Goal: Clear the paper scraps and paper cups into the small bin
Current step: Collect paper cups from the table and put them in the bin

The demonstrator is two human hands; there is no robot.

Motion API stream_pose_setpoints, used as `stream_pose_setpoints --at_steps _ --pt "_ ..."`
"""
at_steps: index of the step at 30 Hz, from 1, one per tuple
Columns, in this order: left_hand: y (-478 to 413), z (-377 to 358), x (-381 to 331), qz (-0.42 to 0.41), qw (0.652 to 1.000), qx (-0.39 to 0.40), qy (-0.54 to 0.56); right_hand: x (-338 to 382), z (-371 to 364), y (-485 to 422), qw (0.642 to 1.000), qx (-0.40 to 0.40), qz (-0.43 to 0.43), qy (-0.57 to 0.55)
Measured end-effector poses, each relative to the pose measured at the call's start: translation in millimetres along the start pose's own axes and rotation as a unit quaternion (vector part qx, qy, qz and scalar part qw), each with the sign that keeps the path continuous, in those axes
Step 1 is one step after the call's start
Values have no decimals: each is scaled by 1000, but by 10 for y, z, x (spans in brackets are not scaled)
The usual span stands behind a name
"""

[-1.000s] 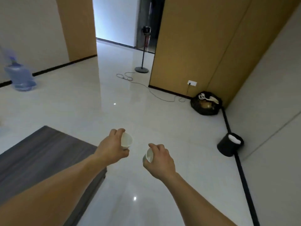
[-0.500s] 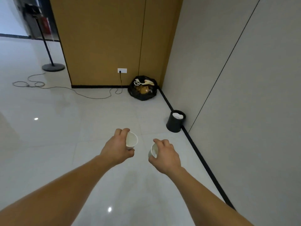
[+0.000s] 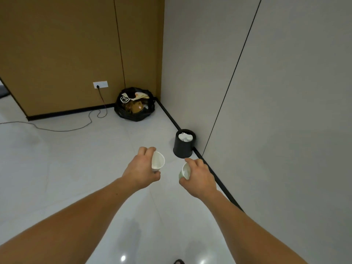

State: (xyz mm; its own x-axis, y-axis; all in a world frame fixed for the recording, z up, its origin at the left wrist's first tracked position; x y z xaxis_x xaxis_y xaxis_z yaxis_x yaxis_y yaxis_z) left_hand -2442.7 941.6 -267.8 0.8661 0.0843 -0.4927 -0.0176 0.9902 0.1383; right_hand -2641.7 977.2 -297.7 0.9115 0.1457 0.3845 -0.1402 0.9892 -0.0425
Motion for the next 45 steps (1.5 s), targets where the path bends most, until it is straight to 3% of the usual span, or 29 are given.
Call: stream_pose_setpoints --at_steps 8,27,36,45 --pt "-1278 -297 -782 -23 1000 7 9 -904 356 -1179 1000 6 -13 8" --pt "-5120 -1216 -1601 -58 994 90 23 -2507 161 -4417 996 44 -79 23" --pt "-6580 -2082 -1740 19 990 137 6 -3583 -599 -5876 992 103 -67 -9" --pt "-7911 -3907 -1436 116 983 138 47 -5115 -2065 -7112 988 129 -60 -53"
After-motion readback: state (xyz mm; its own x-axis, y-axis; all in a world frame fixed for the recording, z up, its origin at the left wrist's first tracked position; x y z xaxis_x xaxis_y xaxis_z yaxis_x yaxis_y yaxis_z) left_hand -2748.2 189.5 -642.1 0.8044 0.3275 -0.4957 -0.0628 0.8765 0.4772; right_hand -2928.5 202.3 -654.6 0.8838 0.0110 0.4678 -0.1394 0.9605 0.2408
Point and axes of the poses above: each hand's wrist, its own y-axis away from the middle knuckle, its own z-axis out of the back of the hand, x = y × z, the point moved 3 cm from there along -y, towards the middle knuckle, and after that the axes turned 15 degrees about z, right-handed, at the moved point
